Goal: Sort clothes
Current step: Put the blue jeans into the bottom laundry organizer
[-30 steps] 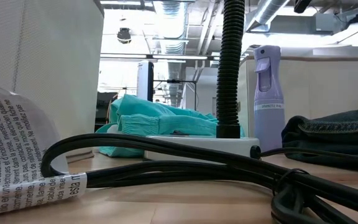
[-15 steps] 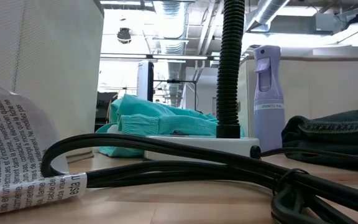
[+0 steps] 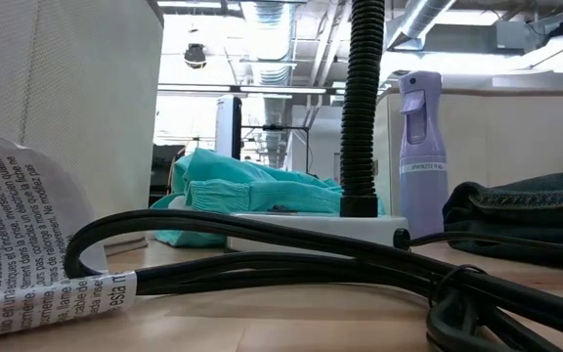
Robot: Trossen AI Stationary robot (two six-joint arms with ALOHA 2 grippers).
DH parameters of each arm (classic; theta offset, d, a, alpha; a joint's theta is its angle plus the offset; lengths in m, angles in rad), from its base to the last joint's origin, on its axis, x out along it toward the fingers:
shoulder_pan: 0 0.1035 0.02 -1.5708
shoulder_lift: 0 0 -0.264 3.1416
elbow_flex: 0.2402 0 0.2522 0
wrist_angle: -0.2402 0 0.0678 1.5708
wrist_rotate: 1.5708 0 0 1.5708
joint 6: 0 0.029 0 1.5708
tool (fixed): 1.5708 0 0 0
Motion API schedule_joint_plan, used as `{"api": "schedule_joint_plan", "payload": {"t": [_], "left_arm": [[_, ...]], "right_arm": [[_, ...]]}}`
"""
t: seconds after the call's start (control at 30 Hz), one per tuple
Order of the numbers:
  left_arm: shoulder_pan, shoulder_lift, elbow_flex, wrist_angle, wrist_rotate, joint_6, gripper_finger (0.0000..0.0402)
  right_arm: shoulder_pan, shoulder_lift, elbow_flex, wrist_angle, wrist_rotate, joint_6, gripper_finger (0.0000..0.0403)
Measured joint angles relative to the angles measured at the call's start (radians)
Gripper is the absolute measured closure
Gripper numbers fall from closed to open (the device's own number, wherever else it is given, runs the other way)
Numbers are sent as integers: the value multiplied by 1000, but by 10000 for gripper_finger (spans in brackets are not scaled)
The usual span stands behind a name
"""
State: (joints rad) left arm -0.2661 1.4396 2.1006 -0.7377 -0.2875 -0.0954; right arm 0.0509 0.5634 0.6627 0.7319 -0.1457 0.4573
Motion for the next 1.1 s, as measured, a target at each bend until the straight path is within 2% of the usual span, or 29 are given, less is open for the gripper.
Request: {"api": "schedule_joint_plan", "payload": {"t": [0.2,0.43,0.6,0.73,0.93,1.0,1.1], "left_arm": [[36,32,-1,5,1,-55,276],[44,26,-1,103,-3,-58,276],[44,15,0,125,-9,-40,276],[54,13,0,160,-25,-13,276],[55,8,0,165,-27,47,276],[55,6,0,164,-25,76,276],[65,0,0,160,-25,102,276]], "right_arm": [[9,112,266,-393,-14,-194,390],[92,271,596,-1166,-13,-204,391],[157,394,762,-1531,1,-151,356],[232,482,831,-1773,11,-94,309],[329,584,834,-2043,16,52,224],[362,618,834,-2088,24,98,197],[413,662,834,-2108,111,137,171]]}}
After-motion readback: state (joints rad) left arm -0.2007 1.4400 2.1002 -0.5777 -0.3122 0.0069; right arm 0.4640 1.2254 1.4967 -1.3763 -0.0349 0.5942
